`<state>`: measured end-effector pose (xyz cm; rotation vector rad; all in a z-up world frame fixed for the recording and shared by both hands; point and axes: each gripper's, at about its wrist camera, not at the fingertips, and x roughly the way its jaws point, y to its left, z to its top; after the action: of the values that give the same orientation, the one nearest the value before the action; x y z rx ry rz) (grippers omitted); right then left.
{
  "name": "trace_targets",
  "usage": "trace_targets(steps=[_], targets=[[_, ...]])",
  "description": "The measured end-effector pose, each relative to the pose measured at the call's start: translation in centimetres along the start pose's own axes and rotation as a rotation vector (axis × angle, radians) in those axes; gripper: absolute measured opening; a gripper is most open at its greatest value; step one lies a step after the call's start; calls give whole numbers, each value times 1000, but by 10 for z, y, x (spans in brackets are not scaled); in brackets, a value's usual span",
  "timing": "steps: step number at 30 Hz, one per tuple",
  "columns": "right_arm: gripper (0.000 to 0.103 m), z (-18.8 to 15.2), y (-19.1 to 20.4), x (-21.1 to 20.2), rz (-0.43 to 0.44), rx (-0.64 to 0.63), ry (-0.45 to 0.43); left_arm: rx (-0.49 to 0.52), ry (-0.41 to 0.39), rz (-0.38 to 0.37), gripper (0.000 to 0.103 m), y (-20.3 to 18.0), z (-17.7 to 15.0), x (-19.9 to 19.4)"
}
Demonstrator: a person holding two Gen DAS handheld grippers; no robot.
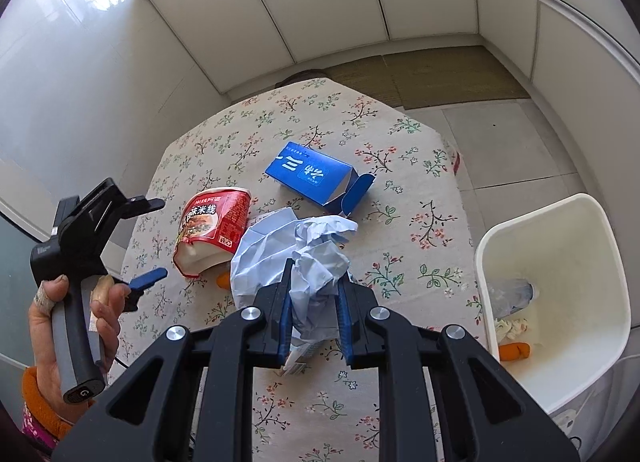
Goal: Collect trash
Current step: 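Grasp the red noodle cup rim with the left tool while the right tool holds the paper, then lift the noodle cup and paper and carry both over the white bin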
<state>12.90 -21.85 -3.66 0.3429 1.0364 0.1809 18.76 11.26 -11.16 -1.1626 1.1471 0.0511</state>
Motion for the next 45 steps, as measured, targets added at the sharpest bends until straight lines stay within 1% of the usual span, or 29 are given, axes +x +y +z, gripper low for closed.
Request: trace_targets(steps=[2, 3, 5, 6, 9, 11, 12, 14, 15, 16, 17, 18, 19, 20, 22, 25, 27, 31, 35, 38, 42, 45], targets=[[19, 0, 0, 0, 7, -3, 1, -122, 55, -112, 96, 20, -5, 2], [19, 0, 1, -1, 12, -5, 1, -195, 89, -185, 96, 31, -8, 6], [19, 1, 2, -2, 19, -8, -2, -290, 129, -284, 96, 41, -12, 14], [19, 1, 2, -2, 21, -9, -5, -307, 135, -306, 96, 42, -12, 18], [19, 0, 0, -2, 18, -6, -3, -374, 113, -349, 96, 47, -11, 30], [19, 0, -3, -1, 11, 0, 0, -400, 110, -379, 95, 46, -10, 37], [19, 0, -4, -1, 7, 2, 1, -399, 94, -383, 95, 43, -8, 40], [19, 1, -6, 1, 0, 8, 6, -386, 56, -366, 93, 40, -2, 46], [19, 1, -7, 1, -2, 10, 8, -388, 55, -362, 89, 42, 0, 49], [19, 1, -7, 2, -3, 9, 9, -395, 64, -355, 81, 42, 1, 54], [19, 1, -7, 3, -4, 7, 10, -397, 74, -350, 70, 42, 2, 57], [19, 1, -7, 3, -5, 5, 11, -388, 79, -347, 65, 40, 3, 60], [19, 1, -7, 3, -4, 4, 12, -373, 78, -339, 58, 39, 3, 60], [19, 1, -6, 3, -4, 4, 13, -356, 70, -329, 58, 38, 3, 54], [19, 1, -5, 3, -3, 0, 14, -322, 49, -320, 54, 33, 6, 48], [19, 1, -3, 1, 0, -5, 7, -242, 26, -304, 47, 19, 10, 36], [19, 1, -3, 0, 1, -7, -1, -184, 10, -273, 46, 12, 10, 30], [19, 1, -1, -3, 4, -15, -15, -45, -44, -183, 45, -9, 8, 16], [19, 2, 1, -3, 3, -20, -23, 111, -94, -112, 45, -32, -1, 6], [19, 3, 2, -5, 2, -21, -34, 236, -151, -48, 45, -49, -12, -6], [19, 4, 3, -10, 1, -25, -58, 370, -221, -6, 45, -68, -27, -23], [19, 4, 2, -13, 1, -23, -75, 445, -267, 11, 45, -79, -37, -32]])
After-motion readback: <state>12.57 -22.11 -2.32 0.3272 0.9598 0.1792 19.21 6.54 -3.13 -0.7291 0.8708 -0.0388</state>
